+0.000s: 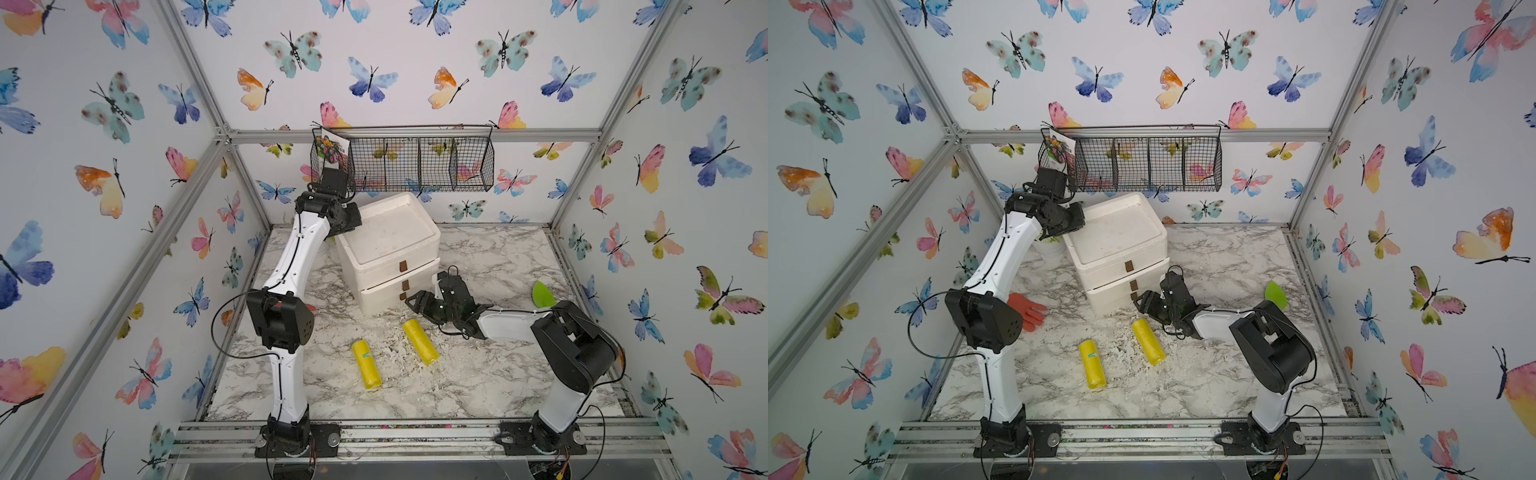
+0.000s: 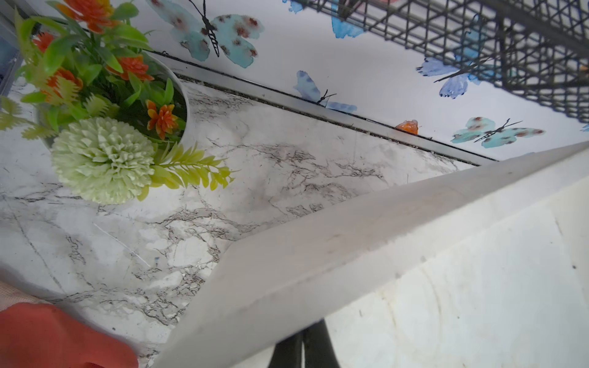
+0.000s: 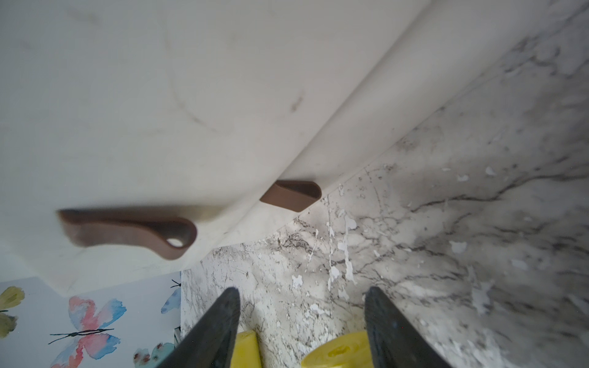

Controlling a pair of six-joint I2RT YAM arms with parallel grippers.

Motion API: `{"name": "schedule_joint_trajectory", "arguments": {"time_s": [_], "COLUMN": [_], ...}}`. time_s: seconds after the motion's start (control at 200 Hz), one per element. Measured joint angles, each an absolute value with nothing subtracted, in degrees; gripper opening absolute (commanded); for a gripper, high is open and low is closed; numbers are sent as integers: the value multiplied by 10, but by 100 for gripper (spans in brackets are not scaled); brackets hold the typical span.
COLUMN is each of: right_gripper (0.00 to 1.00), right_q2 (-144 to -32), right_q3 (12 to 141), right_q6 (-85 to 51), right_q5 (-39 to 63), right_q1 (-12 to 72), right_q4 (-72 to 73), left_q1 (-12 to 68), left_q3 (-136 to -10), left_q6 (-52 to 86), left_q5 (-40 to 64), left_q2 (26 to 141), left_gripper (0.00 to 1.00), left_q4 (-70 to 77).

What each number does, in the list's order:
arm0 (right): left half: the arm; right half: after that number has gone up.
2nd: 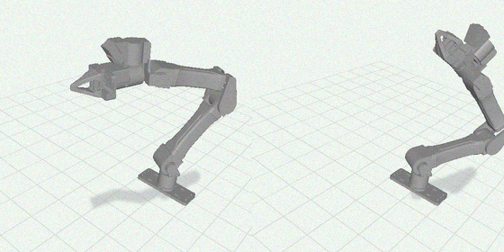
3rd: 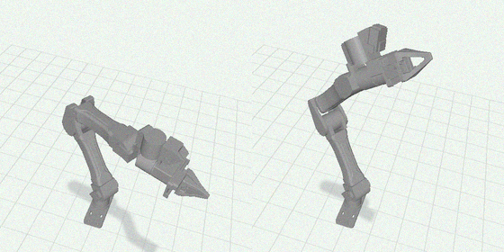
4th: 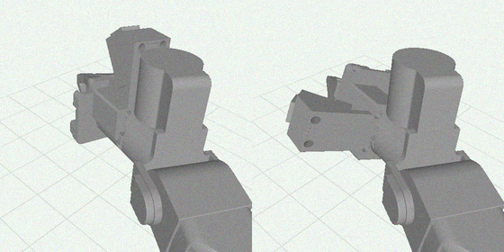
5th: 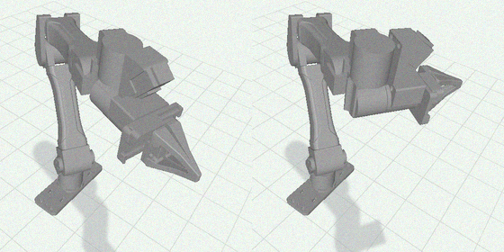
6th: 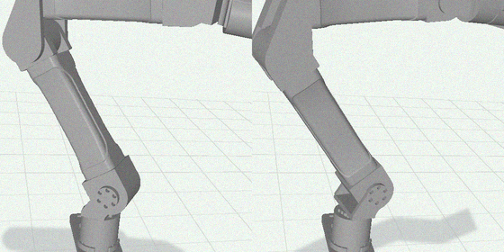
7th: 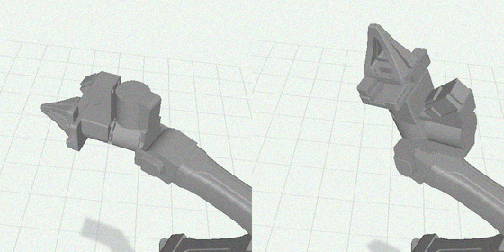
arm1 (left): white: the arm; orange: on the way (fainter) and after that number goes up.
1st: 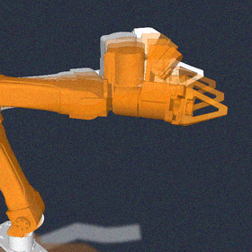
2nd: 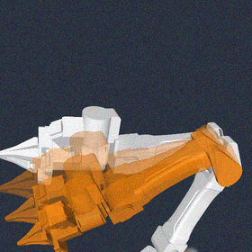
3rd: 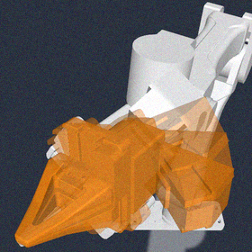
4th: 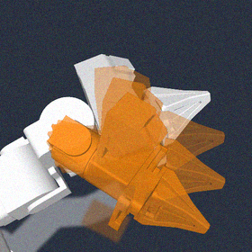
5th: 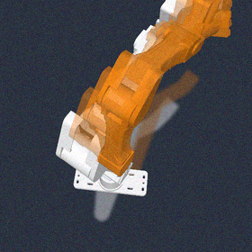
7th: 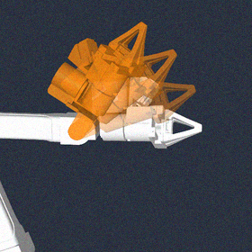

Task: Sort the rolls of trash bags by color and place them into the drawer
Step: Close the drawer of the storage box.

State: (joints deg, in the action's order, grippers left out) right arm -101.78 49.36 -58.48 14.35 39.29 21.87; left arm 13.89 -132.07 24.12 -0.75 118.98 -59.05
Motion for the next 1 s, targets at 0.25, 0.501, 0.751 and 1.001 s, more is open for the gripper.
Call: {"name": "schedule_joint_trajectory", "arguments": {"time_s": [0.25, 0.501, 0.751, 1.001], "right_gripper": [66, 66, 65, 65], "right_q2": [-1014, -1013, -1014, -1029], "right_q3": [494, 494, 494, 491], "right_q6": [-585, -585, -584, -569], "right_q5": [139, 137, 137, 135], "right_q1": [393, 393, 393, 393], "right_q4": [217, 217, 224, 261], "left_q1": [142, 142, 143, 143], "left_q3": [-1360, -1352, -1311, -1259], "left_q6": [218, 210, 210, 210], "left_q5": [-16, -17, -16, -7], "left_q2": [1210, 1208, 1189, 1165], "left_gripper": [0, 0, 0, 0], "left_q4": [-622, -616, -584, -535]}}
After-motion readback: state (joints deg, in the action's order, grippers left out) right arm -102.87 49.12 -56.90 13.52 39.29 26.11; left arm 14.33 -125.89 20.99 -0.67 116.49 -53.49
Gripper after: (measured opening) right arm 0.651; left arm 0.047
